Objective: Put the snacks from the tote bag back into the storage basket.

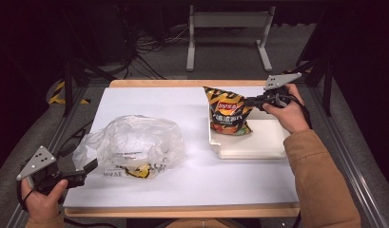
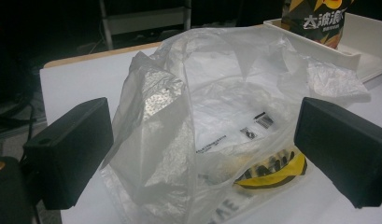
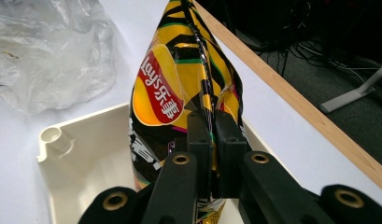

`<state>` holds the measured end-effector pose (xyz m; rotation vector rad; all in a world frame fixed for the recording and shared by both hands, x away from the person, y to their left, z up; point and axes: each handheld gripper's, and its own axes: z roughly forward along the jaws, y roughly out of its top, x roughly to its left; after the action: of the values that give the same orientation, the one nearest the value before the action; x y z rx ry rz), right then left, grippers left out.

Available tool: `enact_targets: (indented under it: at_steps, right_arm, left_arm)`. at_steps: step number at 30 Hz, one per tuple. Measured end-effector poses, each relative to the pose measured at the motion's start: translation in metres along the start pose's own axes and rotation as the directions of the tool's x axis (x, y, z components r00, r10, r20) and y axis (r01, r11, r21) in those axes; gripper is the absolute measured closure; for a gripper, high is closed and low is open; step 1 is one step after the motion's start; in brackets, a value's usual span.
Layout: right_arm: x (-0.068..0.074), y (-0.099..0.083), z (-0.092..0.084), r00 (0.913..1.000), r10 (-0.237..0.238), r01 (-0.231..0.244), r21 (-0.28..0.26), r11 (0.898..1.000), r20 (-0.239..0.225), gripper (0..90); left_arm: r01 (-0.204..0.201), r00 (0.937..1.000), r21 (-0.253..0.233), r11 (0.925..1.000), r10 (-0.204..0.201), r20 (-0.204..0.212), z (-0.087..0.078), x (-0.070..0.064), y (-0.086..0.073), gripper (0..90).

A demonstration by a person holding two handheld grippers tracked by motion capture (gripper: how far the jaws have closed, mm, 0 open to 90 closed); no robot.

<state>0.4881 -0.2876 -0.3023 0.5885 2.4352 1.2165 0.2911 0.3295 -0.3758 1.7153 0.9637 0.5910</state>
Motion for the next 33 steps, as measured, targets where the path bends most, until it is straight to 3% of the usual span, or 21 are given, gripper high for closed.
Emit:
enact_targets:
  at_steps: [14,18,21,23,27,33]
  right_arm:
    - [-0.011,-0.003,0.005,0.9961,0.013,-0.012,-0.013,1.000,0.087,77.6]
    - [-0.016,-0.005,0.006,0.9932,0.029,-0.028,-0.015,1.000,0.113,70.5]
    - [-0.017,-0.004,0.003,0.9855,0.048,-0.039,-0.057,0.998,0.163,53.9]
    - [-0.017,-0.003,0.002,0.9826,0.057,-0.045,-0.070,0.997,0.177,47.7]
    - [-0.015,-0.002,-0.001,0.9813,0.079,-0.061,-0.105,0.993,0.176,39.8]
    - [-0.010,0.001,-0.004,0.9837,0.079,-0.060,-0.121,0.991,0.161,35.6]
  left_arm:
    - [0.009,0.9999,0.005,0.9999,-0.009,-0.008,-0.005,0.000,-0.003,5.5]
    - [0.007,1.0000,0.006,1.0000,-0.007,-0.006,-0.004,0.000,-0.003,5.5]
    - [0.009,0.9999,0.007,0.9999,-0.009,-0.005,-0.004,0.000,-0.003,5.5]
    - [0.009,1.0000,0.006,0.9999,-0.009,-0.004,-0.004,0.000,-0.003,5.5]
    - [0.008,1.0000,0.005,1.0000,-0.008,-0.001,-0.003,0.000,-0.002,5.4]
    - [0.003,1.0000,0.010,0.9999,-0.003,0.005,0.001,-0.001,-0.001,5.4]
